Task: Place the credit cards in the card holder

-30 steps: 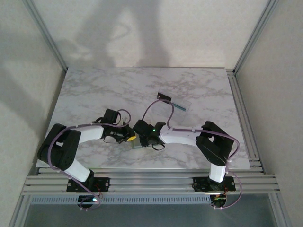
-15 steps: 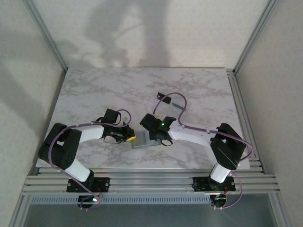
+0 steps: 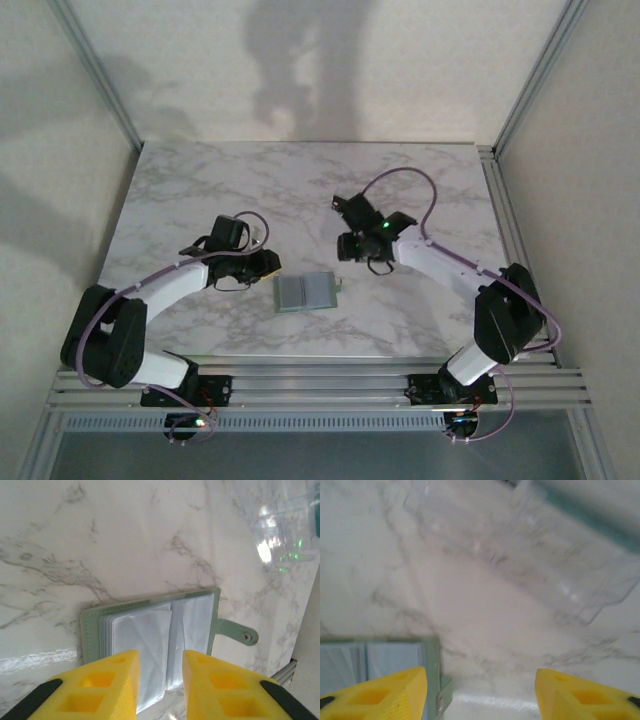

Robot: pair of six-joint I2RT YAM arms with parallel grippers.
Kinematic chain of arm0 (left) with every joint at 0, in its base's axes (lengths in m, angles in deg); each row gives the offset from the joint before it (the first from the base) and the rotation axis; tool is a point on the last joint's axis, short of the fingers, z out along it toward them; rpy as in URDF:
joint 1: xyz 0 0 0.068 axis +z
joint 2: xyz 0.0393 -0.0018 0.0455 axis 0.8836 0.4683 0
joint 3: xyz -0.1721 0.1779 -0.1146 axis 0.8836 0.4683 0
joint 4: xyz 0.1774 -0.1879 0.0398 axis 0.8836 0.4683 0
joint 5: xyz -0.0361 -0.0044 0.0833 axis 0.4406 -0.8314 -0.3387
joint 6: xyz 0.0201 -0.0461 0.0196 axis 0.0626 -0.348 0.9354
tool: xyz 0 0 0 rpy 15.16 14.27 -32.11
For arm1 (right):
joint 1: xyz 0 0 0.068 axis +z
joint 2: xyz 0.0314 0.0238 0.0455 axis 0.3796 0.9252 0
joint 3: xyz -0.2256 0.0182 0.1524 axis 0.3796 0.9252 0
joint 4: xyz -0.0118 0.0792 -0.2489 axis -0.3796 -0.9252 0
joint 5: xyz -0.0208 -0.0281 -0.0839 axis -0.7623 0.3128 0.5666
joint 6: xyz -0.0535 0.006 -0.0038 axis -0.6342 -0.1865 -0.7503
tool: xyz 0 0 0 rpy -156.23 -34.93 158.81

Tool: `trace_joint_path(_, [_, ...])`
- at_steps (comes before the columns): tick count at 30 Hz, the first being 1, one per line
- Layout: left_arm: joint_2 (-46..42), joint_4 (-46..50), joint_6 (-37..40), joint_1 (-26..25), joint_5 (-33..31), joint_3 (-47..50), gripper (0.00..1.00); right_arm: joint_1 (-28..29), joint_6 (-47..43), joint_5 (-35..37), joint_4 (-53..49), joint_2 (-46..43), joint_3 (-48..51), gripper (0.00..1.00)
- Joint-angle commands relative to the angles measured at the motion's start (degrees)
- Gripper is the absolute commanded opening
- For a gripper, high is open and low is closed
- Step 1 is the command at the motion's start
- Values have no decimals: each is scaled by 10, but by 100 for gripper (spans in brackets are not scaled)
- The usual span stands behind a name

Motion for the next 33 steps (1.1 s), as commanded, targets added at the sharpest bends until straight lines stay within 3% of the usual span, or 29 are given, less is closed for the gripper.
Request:
trace_joint_path(1, [-10,37,13,13,-33,-1,29,-59,-64,-66,-13,-10,-22,58])
trace_joint_path(3, [-10,36,15,14,-28,6,31,-91,-80,-120,-6,-4,-24,55])
trace_joint_path(7, [-8,31,17,15,-17,20,37,-98,-86,-186,25,2,-9,58])
trace_joint_path(13, [-11,43,20,15,-26,19,38,-120,-144,-88,-8,10,-53,65])
trace_joint_path(17, [-20,58,24,15,-46,12,46,-149,-187,-16,-39,38,-104,70])
trace_joint_path(23, [-31,73,28,15,-61,11,51,-211,-219,-89,-27,98,-140,76])
trace_joint_path(27, [-28,75,31,16,-64,12,51,-239,-250,-117,-31,145,-166,71])
trace_joint_path(33, [-24,81,35,17,-63,4,51,-250,-293,-198,-65,193,-201,51])
